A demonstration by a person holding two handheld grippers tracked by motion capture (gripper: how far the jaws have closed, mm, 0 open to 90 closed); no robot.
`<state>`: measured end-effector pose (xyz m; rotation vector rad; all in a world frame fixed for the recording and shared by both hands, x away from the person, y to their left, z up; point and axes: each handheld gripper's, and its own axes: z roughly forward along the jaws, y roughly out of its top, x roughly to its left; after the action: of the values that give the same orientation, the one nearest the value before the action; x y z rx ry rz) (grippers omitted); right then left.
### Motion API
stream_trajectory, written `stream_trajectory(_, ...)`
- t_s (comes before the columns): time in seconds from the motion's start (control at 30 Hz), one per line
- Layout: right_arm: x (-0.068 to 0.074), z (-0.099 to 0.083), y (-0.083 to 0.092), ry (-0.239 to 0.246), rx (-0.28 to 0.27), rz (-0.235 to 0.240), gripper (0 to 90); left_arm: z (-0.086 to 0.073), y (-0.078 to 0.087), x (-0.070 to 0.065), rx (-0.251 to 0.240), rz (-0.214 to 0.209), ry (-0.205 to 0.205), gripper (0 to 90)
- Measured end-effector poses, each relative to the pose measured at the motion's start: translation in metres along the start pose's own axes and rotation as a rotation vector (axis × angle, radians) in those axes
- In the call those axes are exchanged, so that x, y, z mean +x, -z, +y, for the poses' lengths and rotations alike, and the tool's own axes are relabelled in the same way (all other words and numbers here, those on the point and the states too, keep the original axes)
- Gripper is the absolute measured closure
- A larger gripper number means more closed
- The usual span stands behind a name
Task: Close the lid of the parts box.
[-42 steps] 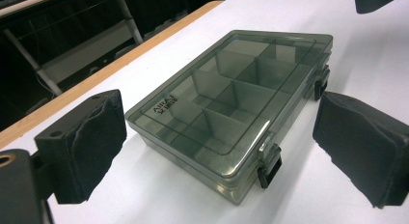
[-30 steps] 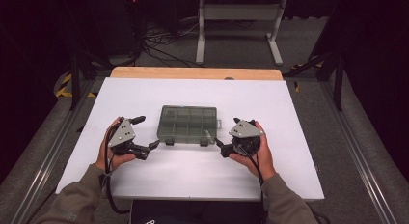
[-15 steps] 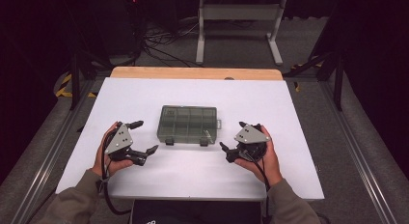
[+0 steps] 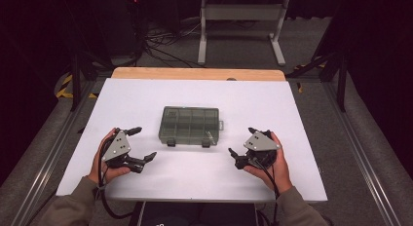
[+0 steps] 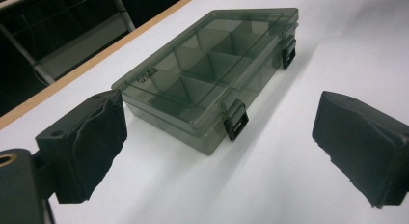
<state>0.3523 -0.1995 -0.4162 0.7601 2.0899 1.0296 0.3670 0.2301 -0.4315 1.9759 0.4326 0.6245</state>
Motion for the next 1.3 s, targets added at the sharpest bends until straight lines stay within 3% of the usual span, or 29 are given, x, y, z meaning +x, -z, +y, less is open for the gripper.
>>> stream_trajectory(0.67, -0.007, -0.031, 0.021, -0.008, 0.003, -0.06, 5.9, -0.017, 0.015, -0.002, 0.028, 0.004, 0.043, 5.8)
stream_trajectory(0.9, -0.009, -0.04, 0.025, -0.036, -0.008, -0.058, 6.0, -0.025, 0.022, -0.003, 0.049, 0.008, 0.057, 5.7)
stream_trajectory(1.1, -0.008, -0.04, 0.024, -0.031, -0.01, -0.052, 6.1, -0.029, 0.025, -0.004, 0.05, 0.011, 0.074, 5.3)
stream_trajectory(1.3, -0.005, -0.04, 0.023, -0.02, -0.007, -0.048, 6.1, -0.027, 0.023, -0.008, 0.052, 0.008, 0.059, 5.3)
